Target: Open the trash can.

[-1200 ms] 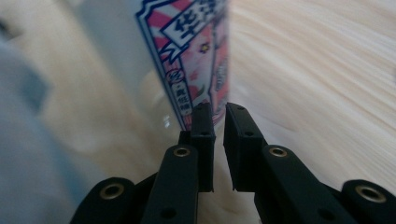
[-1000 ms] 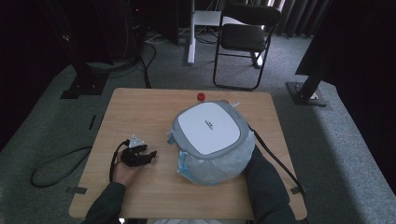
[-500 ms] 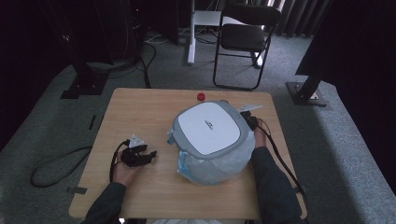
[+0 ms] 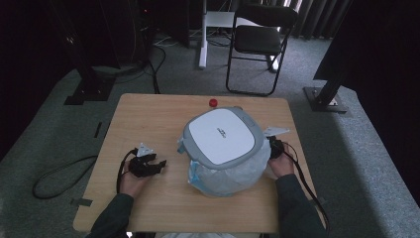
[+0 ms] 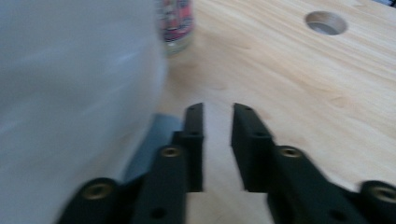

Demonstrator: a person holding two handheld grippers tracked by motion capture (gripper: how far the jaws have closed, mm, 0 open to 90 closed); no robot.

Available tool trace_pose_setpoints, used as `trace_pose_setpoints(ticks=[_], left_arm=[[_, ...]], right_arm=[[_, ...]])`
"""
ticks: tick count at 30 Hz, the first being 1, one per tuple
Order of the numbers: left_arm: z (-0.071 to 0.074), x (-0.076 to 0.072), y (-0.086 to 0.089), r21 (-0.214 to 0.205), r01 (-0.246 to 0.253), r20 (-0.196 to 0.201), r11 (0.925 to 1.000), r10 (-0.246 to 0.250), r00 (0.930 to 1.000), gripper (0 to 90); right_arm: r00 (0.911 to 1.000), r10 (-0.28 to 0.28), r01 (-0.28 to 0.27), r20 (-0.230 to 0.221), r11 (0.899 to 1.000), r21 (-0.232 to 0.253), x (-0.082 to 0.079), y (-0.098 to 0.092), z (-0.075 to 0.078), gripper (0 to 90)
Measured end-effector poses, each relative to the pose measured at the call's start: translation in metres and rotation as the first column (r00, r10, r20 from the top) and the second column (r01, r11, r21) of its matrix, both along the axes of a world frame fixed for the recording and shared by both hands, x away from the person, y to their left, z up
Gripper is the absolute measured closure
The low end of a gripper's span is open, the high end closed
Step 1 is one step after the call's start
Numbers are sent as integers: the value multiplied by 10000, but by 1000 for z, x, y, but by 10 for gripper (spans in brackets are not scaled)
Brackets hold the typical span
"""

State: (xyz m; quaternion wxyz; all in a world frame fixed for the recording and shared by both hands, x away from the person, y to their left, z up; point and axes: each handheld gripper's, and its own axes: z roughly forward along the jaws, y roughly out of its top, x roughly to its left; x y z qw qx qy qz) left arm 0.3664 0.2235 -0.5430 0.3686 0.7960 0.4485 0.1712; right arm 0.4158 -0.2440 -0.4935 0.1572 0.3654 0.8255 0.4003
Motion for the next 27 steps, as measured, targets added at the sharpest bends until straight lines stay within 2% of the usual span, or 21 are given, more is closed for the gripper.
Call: trace_pose_setpoints(ticks=[3,4,6,11,15,20,27], left_arm=[[0,0,0,-23,-15,-9,10000,15,10000,433],[0,0,0,-29,-19,-4,10000,19,10000,433],[0,0,0,-23,-23,2,10000,23,10000,433],[0,0,0,-18,-23,1,10000,23,10000,432],[0,0,0,6,-19,-1,10000,19,10000,431],[0,0,-1,4,-26,12,10000,26,10000,430],[0,0,-1,40,-29,40,10000,28,10000,429]], right_arm=[[9993,379,-378,-17,9987,331,-11,1,-1,897],[9985,554,-553,-6,9972,509,-14,2,-2,899],[9971,761,-759,-24,9956,542,-16,4,-3,899],[9953,960,-946,-133,9919,842,-15,9,-8,899],[9936,1056,-1013,-389,9899,993,-9,15,-16,899],[9905,1202,-1142,-665,9896,876,-6,21,-28,900],[9895,1280,-1205,-667,9870,1068,-3,21,-29,899]])
